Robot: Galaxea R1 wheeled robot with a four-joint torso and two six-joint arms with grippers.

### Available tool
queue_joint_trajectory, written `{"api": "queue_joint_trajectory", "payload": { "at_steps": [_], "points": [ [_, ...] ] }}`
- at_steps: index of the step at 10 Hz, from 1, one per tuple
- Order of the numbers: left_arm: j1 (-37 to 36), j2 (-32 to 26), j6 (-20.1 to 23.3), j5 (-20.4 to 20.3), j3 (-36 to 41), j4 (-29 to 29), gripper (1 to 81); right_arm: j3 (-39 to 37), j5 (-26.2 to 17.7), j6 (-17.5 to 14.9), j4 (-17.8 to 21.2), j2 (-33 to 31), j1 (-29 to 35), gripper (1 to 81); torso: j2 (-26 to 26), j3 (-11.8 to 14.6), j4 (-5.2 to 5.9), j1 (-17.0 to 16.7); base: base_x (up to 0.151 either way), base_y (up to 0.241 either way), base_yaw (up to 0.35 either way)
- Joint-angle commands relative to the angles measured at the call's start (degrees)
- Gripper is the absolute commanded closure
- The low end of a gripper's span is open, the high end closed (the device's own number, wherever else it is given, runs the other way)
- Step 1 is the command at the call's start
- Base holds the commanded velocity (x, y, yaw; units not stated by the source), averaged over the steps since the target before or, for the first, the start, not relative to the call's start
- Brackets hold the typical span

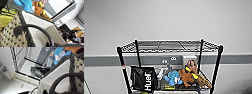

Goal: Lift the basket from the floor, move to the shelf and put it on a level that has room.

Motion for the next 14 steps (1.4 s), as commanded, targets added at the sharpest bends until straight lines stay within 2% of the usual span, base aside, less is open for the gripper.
{"api": "queue_joint_trajectory", "payload": {
  "at_steps": [1, 3, 6, 12, 14],
  "points": [
    [-11.7, -4.6, -4.0, 0.2, 6.6, 0.3, 81.1, 6.9, -1.4, 0.3, 0.8, -4.4, 11.2, 81.1, 0.0, 0.0, 0.00, 0.0, 0.000, 0.000, 0.000],
    [-14.7, -6.0, -6.0, 0.2, 8.4, 0.3, 81.1, 8.4, -1.4, 0.3, 4.8, -5.6, 14.7, 81.1, 0.0, 0.0, 0.00, 0.0, 0.000, 0.000, 0.000],
    [-20.9, -7.5, -10.3, 0.9, 11.4, 0.3, 81.1, 9.2, -4.7, 0.3, 9.5, -6.7, 20.0, 81.1, 0.0, 0.0, 0.00, 0.0, 0.000, 0.000, 0.000],
    [-35.3, -11.7, -21.0, 4.9, 14.9, 0.2, 81.1, 12.3, -6.5, 0.3, 19.5, -9.5, 32.4, 81.1, 0.0, 0.0, 0.00, 0.0, 0.000, 0.000, 0.000],
    [-40.6, -12.7, -24.5, 6.7, 15.4, 0.2, 81.1, 12.6, -9.1, 0.4, 22.4, -10.3, 37.3, 81.1, 0.0, 0.0, 0.00, 0.0, 0.000, 0.000, 0.000]
  ]
}}
